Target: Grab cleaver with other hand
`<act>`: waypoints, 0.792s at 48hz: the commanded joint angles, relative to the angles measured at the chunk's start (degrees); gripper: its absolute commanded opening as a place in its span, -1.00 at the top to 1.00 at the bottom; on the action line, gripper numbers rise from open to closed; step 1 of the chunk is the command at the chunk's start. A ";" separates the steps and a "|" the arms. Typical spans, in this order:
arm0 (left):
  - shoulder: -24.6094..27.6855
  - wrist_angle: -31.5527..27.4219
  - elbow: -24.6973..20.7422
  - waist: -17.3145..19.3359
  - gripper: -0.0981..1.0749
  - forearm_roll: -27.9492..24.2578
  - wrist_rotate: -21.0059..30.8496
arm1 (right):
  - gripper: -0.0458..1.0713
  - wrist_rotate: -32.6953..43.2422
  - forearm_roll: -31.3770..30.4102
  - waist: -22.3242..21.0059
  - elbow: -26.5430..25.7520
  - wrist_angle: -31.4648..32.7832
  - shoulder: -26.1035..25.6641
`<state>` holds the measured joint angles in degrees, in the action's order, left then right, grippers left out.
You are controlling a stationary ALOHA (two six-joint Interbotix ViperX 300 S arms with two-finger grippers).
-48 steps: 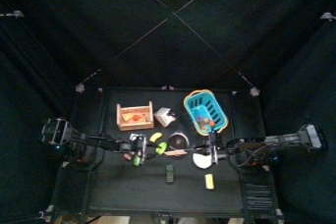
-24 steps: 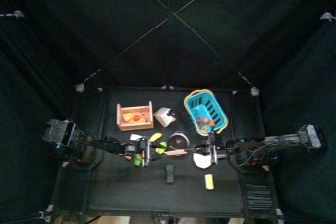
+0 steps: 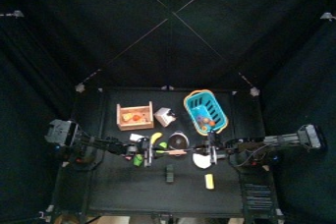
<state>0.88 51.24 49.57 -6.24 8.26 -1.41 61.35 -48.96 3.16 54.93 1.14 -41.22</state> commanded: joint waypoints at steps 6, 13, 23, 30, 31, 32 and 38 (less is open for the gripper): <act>-0.35 0.70 -1.41 0.09 -0.01 -0.09 -0.18 | 0.09 0.44 0.09 -0.09 -0.35 -0.44 0.35; -0.53 0.62 -1.14 0.00 0.09 -0.09 -0.18 | 0.08 0.44 0.70 -0.18 -0.09 -0.44 1.67; -0.70 0.62 -0.88 0.00 0.12 -0.18 -0.18 | 0.07 0.44 1.14 -0.18 -0.44 -0.44 2.90; -0.97 0.62 -0.18 0.09 0.12 -0.09 -0.09 | 0.05 0.44 2.02 -0.18 -0.18 -0.18 2.55; -1.05 0.62 -0.09 0.00 0.12 -0.09 -0.09 | 0.04 0.44 2.11 -0.18 -0.09 -0.09 2.37; -1.05 0.62 0.00 0.09 0.12 -0.09 -0.09 | 0.02 0.44 2.20 -0.18 0.00 -0.09 2.29; -1.41 0.62 0.44 0.09 0.12 -0.09 -0.09 | -0.17 0.44 2.29 -0.09 0.09 -0.09 2.02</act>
<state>0.79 51.15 50.54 -6.42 8.17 -1.32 61.79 -46.76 3.08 55.46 1.14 -38.94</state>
